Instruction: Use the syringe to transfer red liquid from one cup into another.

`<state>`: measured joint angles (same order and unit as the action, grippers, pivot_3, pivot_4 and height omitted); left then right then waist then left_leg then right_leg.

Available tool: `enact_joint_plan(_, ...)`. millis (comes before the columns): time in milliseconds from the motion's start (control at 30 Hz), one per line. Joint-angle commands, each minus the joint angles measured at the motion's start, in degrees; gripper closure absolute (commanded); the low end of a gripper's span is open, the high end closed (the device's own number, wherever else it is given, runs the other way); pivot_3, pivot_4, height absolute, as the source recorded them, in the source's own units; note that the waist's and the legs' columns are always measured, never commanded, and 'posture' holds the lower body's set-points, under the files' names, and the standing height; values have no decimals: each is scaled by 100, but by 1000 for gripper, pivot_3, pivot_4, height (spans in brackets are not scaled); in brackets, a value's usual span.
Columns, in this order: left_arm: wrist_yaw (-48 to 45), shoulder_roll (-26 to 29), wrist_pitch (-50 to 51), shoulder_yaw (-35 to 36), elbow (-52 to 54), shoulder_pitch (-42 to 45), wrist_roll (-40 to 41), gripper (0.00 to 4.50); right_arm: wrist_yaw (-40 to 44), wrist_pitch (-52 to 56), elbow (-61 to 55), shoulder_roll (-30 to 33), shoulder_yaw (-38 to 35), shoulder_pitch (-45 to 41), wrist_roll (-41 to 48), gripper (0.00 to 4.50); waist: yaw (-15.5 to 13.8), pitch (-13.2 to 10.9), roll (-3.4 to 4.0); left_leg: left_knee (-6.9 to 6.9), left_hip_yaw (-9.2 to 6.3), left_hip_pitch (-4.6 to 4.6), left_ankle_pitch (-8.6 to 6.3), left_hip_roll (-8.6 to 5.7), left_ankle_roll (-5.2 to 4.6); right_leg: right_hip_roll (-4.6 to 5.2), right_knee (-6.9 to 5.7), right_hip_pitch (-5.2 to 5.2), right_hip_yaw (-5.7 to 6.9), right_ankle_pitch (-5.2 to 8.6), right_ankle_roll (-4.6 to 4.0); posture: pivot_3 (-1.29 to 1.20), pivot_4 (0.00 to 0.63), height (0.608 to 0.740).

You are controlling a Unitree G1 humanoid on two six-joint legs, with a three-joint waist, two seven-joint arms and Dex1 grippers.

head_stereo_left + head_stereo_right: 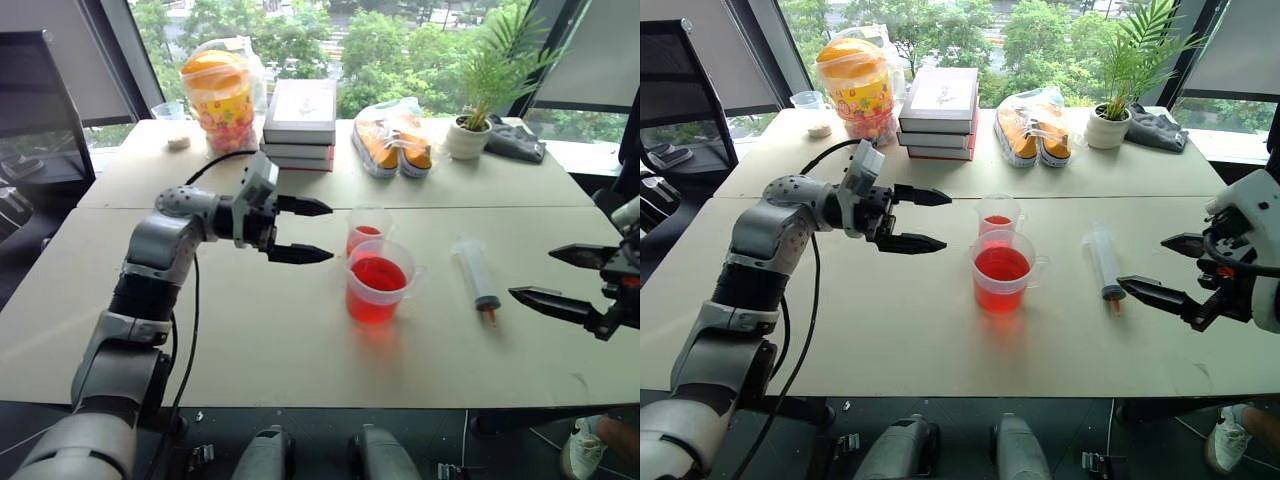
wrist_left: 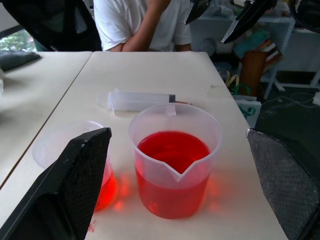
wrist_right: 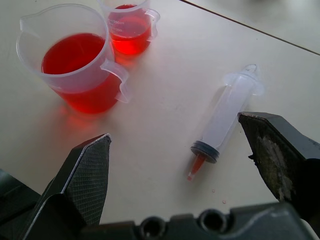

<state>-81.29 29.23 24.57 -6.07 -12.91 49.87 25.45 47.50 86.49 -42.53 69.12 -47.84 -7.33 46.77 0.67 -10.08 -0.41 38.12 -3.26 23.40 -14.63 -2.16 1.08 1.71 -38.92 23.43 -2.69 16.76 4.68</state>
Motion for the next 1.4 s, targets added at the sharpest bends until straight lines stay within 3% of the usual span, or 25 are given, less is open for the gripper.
enact_joint_plan(33,7,47,-74,70,45,77,5,0,-117,24,-59,33,-7,-161,132,12,-8,0,0,0,-1,0,0,0,0,0,0,0,0,0,0,0,150,740)
enact_joint_plan(533,326,29,173,202,80,170,95,0,-461,-156,-25,-235,159,-87,153,12,-12,0,-1,-5,-2,3,-2,0,-3,2,13,-1,1,0,0,0,150,740)
enact_joint_plan(767,330,275,411,244,208,186,189,0,-625,48,34,-306,199,-277,373,12,-3,-1,-1,-12,-2,3,-3,1,-4,0,20,-1,1,0,0,0,150,740)
enact_joint_plan(1100,392,220,253,191,134,215,131,0,-958,491,424,-366,406,-629,450,12,-13,0,-1,-15,-4,6,-9,1,-15,5,54,-11,3,-1,1,0,150,740)
enact_joint_plan(1267,380,140,202,157,101,251,129,0,-1144,601,1138,-121,1000,-1118,555,12,-2,-1,0,-19,-3,7,-10,1,-16,7,58,-11,3,-1,1,0,150,740)
enact_joint_plan(1400,352,-45,-24,77,-130,359,37,0,-1536,601,3128,-175,2484,-2423,592,12,15,-1,-1,-17,2,6,-10,1,-17,9,66,-12,2,-3,-3,0,150,740)
